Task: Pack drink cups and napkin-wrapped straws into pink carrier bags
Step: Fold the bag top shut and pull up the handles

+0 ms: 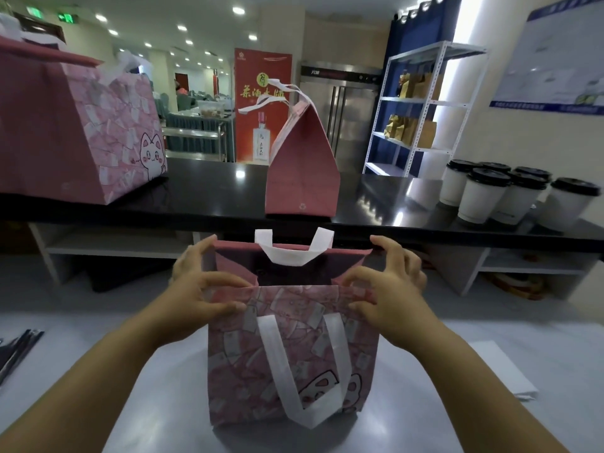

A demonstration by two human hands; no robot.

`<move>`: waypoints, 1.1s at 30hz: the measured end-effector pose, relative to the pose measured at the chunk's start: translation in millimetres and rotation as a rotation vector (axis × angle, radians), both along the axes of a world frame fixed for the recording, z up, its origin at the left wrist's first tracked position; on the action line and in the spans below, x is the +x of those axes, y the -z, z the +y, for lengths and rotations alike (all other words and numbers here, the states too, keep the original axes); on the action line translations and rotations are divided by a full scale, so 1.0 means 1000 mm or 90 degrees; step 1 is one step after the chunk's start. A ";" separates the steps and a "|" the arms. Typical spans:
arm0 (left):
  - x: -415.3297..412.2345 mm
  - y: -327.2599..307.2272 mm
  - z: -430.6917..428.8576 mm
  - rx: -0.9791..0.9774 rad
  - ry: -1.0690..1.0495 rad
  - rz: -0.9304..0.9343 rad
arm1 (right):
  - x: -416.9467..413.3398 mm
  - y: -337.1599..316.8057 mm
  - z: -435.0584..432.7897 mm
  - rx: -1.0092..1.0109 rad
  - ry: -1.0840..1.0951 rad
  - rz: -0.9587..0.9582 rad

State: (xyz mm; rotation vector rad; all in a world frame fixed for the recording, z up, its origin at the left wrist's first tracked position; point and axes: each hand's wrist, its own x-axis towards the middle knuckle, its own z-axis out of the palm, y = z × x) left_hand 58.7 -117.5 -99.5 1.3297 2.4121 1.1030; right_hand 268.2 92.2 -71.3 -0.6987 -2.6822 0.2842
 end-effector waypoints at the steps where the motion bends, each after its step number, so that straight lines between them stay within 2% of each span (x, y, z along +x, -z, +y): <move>1: -0.003 -0.002 0.000 0.004 0.025 -0.013 | -0.001 -0.001 0.001 -0.003 -0.011 -0.009; 4: -0.008 -0.008 0.001 0.048 0.098 -0.104 | -0.003 -0.005 0.003 -0.048 -0.042 -0.038; 9: -0.015 -0.003 0.004 0.109 0.115 -0.061 | -0.007 -0.005 0.008 -0.101 -0.054 -0.010; 15: -0.022 0.006 0.006 0.192 0.092 -0.114 | -0.013 -0.001 0.011 -0.107 -0.068 0.066; 19: -0.025 0.006 0.008 0.195 0.097 -0.025 | -0.016 0.002 0.014 -0.113 -0.063 0.092; 23: -0.031 0.002 0.009 0.148 0.144 -0.017 | -0.017 0.001 0.015 -0.116 -0.073 0.103; 28: -0.035 0.000 0.011 0.121 0.177 0.122 | -0.017 0.005 0.017 -0.052 -0.107 0.103; 33: -0.032 0.004 0.016 0.094 0.216 0.313 | -0.017 0.011 0.018 -0.016 -0.119 0.077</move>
